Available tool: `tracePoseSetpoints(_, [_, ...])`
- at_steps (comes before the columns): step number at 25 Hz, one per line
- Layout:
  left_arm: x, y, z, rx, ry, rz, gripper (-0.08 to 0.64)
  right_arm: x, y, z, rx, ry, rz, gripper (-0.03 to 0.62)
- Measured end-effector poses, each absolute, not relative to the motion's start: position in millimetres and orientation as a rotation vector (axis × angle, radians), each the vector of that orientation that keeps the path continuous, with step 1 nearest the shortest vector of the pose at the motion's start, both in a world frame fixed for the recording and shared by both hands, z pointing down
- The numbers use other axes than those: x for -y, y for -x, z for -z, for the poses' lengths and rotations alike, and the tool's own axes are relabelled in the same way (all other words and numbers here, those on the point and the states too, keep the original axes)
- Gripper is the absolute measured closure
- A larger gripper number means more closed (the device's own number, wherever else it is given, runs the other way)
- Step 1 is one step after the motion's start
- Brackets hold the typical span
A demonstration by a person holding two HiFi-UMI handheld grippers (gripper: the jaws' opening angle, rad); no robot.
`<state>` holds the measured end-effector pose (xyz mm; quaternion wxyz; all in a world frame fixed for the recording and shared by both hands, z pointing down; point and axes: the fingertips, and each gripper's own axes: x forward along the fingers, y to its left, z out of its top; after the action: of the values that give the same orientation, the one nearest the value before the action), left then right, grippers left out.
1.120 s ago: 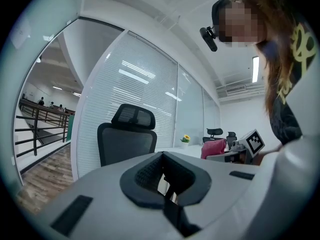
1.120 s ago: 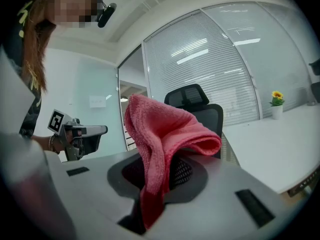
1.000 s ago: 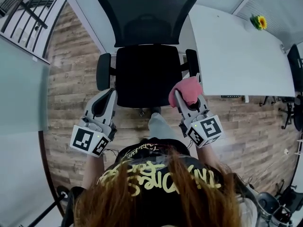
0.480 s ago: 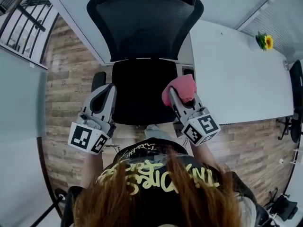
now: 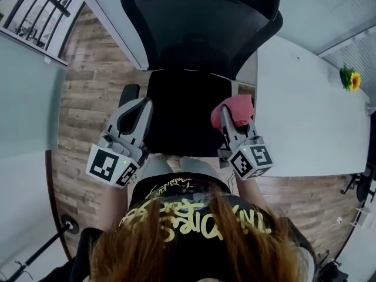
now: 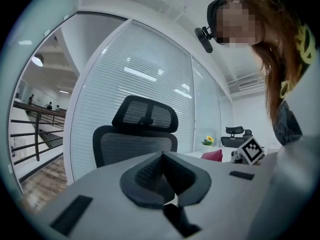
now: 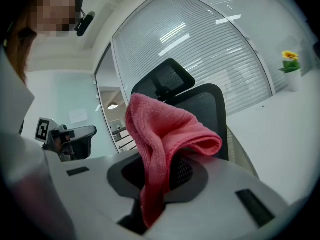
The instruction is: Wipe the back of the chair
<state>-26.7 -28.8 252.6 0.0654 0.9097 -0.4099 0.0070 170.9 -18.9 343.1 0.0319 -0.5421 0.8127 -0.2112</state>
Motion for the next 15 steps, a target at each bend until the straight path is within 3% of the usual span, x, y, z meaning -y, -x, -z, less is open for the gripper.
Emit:
tracePoseSetpoints(6, [52, 48, -276, 1.170, -2.713, -0.030, 0.568, 41, -166, -354, -2.433, 1.795, 0.629, 0.528])
tracePoseSetpoints(15, [82, 48, -294, 1.082, -2.732, -0.016, 0.568, 96, -227, -405, -2.196, 2.151, 0.628, 0.528])
